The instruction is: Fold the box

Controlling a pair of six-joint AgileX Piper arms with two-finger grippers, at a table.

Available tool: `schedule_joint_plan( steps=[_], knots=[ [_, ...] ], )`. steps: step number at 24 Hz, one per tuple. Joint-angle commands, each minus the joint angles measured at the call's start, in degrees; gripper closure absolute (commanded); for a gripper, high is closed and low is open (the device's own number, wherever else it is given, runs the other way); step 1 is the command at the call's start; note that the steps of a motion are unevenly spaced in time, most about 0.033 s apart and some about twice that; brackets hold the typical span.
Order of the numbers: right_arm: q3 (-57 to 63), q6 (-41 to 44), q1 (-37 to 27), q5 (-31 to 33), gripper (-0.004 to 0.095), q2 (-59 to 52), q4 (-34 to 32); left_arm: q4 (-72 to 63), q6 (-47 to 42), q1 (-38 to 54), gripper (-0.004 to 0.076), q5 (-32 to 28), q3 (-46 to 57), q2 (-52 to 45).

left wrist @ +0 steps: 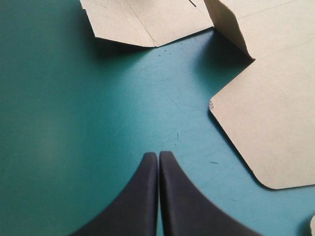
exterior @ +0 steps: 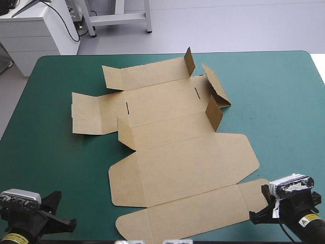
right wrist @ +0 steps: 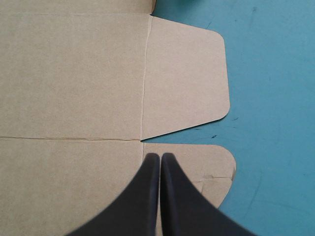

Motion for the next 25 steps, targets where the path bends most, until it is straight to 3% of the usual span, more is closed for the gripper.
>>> schedule_joint_plan(
  steps=[1,7,12,25],
  knots=[
    [-1.5,-0.4,0.2,-3.3,0.0914,0.6,1.2,-0.7,-0.3,0.0,0.0731,-3.8,-1.4,0.8],
    [-2.7,-0.3,0.2,-3.3,0.0914,1.4,1.2,-0.7,-0.3,0.0,0.0731,-3.6,-1.7,1.2],
    [-10.4,-0.3,0.2,-3.7,0.0914,6.9,1.2,-0.4,-0.2,0.0,0.0731,-3.8,-7.5,7.8],
    [-37.6,0.9,0.2,-1.7,0.0914,37.4,4.2,-0.4,-0.2,0.0,0.0731,-7.1,-17.9,25.0]
  ],
)
